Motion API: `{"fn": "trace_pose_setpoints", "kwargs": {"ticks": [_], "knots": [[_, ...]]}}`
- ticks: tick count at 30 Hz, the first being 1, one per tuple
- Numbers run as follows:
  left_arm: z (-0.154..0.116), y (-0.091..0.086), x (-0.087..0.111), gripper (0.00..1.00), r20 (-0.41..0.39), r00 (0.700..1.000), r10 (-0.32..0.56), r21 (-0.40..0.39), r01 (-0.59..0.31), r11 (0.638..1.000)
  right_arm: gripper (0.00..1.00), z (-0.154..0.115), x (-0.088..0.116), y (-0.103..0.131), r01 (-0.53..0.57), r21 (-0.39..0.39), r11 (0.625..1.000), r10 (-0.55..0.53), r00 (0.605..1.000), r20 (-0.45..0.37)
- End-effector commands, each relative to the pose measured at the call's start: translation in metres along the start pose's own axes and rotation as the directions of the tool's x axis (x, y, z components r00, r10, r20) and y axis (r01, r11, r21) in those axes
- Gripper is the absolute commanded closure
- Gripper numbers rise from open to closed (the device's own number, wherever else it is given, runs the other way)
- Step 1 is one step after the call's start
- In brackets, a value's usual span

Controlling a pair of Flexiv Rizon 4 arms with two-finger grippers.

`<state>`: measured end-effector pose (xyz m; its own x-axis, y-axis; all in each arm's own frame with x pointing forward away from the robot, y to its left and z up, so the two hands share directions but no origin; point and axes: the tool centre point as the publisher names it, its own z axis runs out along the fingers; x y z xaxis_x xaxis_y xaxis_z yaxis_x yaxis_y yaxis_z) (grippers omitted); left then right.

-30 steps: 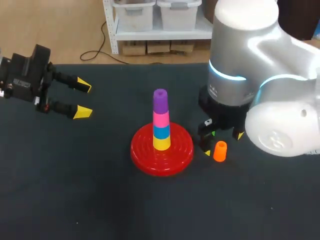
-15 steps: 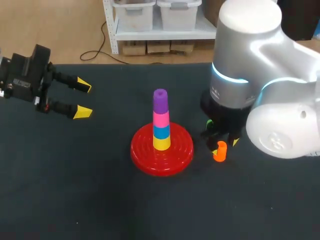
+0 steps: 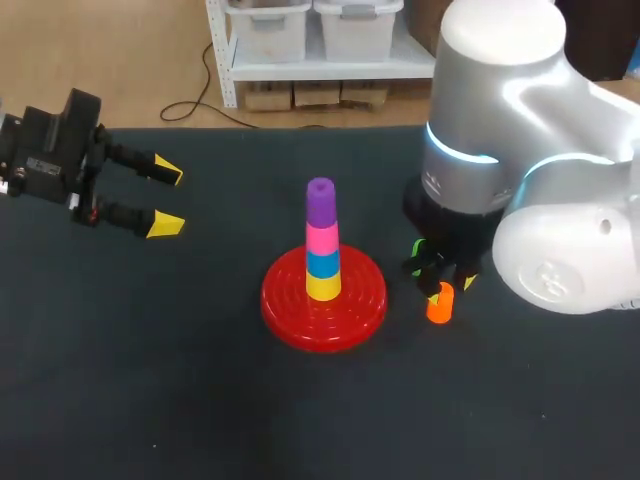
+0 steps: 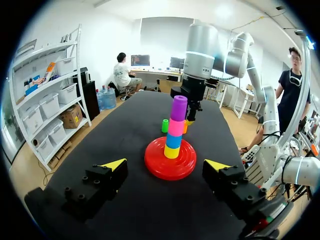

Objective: Pick up and stack the cylinders on the red base in this order: pink,purple,orange,green

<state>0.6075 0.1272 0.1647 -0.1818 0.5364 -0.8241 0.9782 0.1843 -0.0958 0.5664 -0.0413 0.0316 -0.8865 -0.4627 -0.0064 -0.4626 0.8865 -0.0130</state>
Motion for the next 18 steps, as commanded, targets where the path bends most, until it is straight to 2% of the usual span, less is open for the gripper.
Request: {"fn": "trace_pose_setpoints", "kwargs": {"ticks": [1, 12, 15, 16, 18], "knots": [[-0.0001, 0.0007, 0.0009, 0.0, 0.002, 1.0, 0.002, 0.001, -0.002, 1.0, 0.58, -0.0003, 0.0002, -0.0001, 0.003, 0.001, 1.0, -0.003, 1.0, 0.003], [-0.0001, 0.0007, 0.0009, 0.0, 0.002, 1.0, 0.002, 0.001, -0.002, 1.0, 0.74, 0.0038, 0.0009, -0.0009, 0.007, 0.002, 1.0, -0.007, 1.0, -0.005], [-0.0001, 0.0007, 0.0009, 0.0, 0.002, 1.0, 0.002, 0.001, -0.002, 1.0, 0.89, 0.004, -0.0003, 0.0003, 0.008, 0.002, 1.0, -0.008, 1.0, -0.007], [-0.0001, 0.0007, 0.0009, 0.0, 0.002, 1.0, 0.002, 0.001, -0.002, 1.0, 1.0, 0.0028, -0.0007, 0.0011, 0.008, -0.001, 1.0, -0.008, 1.0, -0.008], [-0.0001, 0.0007, 0.0009, 0.0, 0.002, 1.0, 0.002, 0.001, -0.002, 1.0, 1.0, -0.0048, -0.0016, 0.0031, 0.008, -0.003, 1.0, -0.008, 1.0, -0.011]]}}
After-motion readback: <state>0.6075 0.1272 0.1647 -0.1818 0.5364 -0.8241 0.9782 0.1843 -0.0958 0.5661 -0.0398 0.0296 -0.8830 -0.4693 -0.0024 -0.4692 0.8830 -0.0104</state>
